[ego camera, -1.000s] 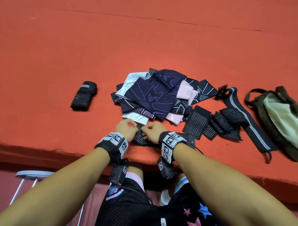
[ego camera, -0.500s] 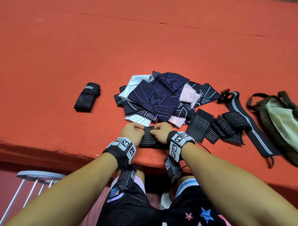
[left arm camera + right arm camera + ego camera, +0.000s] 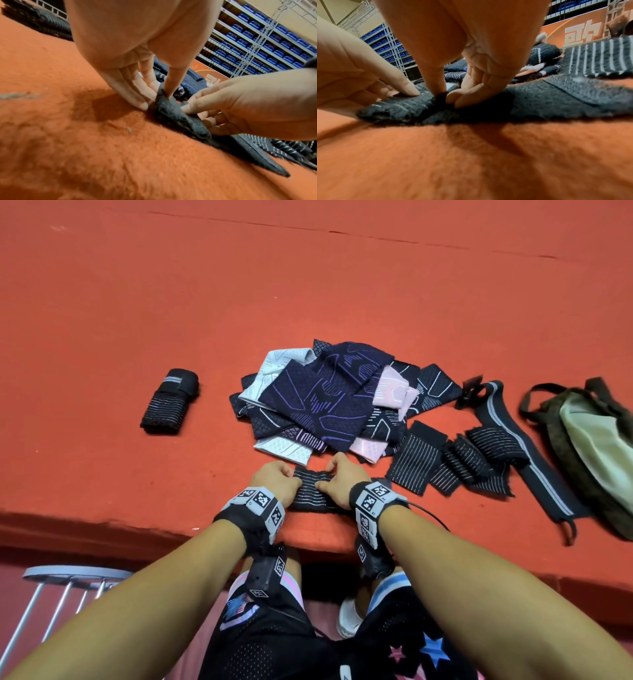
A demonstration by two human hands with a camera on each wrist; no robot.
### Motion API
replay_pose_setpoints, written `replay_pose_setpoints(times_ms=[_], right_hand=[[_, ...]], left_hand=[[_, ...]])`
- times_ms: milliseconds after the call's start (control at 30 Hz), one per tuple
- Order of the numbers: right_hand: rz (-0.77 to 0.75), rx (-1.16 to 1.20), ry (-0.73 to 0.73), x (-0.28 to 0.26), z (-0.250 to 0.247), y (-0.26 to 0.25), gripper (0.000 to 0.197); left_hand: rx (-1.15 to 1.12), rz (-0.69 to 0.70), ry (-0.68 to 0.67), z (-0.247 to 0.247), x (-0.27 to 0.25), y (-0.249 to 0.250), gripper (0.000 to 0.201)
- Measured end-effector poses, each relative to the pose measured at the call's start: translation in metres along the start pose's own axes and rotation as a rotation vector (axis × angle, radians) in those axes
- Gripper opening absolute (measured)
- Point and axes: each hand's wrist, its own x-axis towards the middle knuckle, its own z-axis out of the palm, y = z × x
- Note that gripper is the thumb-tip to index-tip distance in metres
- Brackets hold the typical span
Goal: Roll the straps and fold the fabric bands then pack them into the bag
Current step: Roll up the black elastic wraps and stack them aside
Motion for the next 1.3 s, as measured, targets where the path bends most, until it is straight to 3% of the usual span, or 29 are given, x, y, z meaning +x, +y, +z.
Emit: replay_pose_setpoints(times_ms=[67,167,267,400,433,600,667,733,833,900,1033,1133,1300], right_hand=[[0.04,0.03,-0.036,-0.003,0.001,-0.001,0.035],[0.122,0.281,-0.131,-0.007,0.006,-0.003,0.038],[0.052,0.241,-0.018,-0.009,0.01,-0.003,0.04],[-0.019,0.157,-0.002,-0.013,0.005,0.002,0.008],[-0.019,0.168,-0.015,-0.013,0.002,0.003,0.008],[0.18,0.569,-0.178,-0.017,-0.016,0.0,0.028],[0.206,0.622,-0.191,-0.021,-0.027,0.003,0.035],[0.149,0.549,-0.139,-0.021,-0.03,0.013,0.034],[0.068,0.334,-0.056,-0.019,-0.03,0.032,0.013],[0.065,0.265,-0.045,-0.02,-0.029,0.041,0.006],[0.053,0.189,-0.001,-0.021,-0.029,0.045,0.007],[0.043,0.108,0.023,-0.024,-0.027,0.042,0.004],[0.118,-0.003,0.091,-0.024,-0.025,0.04,0.027]], left_hand=[[0.04,0.04,0.006,-0.002,0.001,0.003,0.023],[0.06,0.076,0.011,-0.009,0.001,0.003,0.019],[0.039,0.089,0.006,-0.012,-0.003,0.002,0.019],[-0.075,0.087,-0.018,-0.006,-0.006,0.003,0.017],[-0.105,0.089,-0.036,-0.004,-0.005,0.004,0.018],[-0.265,0.149,-0.128,0.006,-0.012,0.011,0.029],[-0.274,0.169,-0.155,0.012,-0.018,0.015,0.024],[-0.287,0.177,-0.21,0.018,-0.022,0.018,0.016],[-0.287,0.17,-0.286,0.022,-0.029,0.022,0.004],[-0.27,0.178,-0.231,0.025,-0.027,0.019,0.016],[-0.16,0.126,-0.135,0.029,-0.019,0.012,0.019],[-0.121,0.084,-0.147,0.034,-0.018,0.012,0.02],[-0.03,0.09,-0.167,0.037,-0.02,0.016,0.014]])
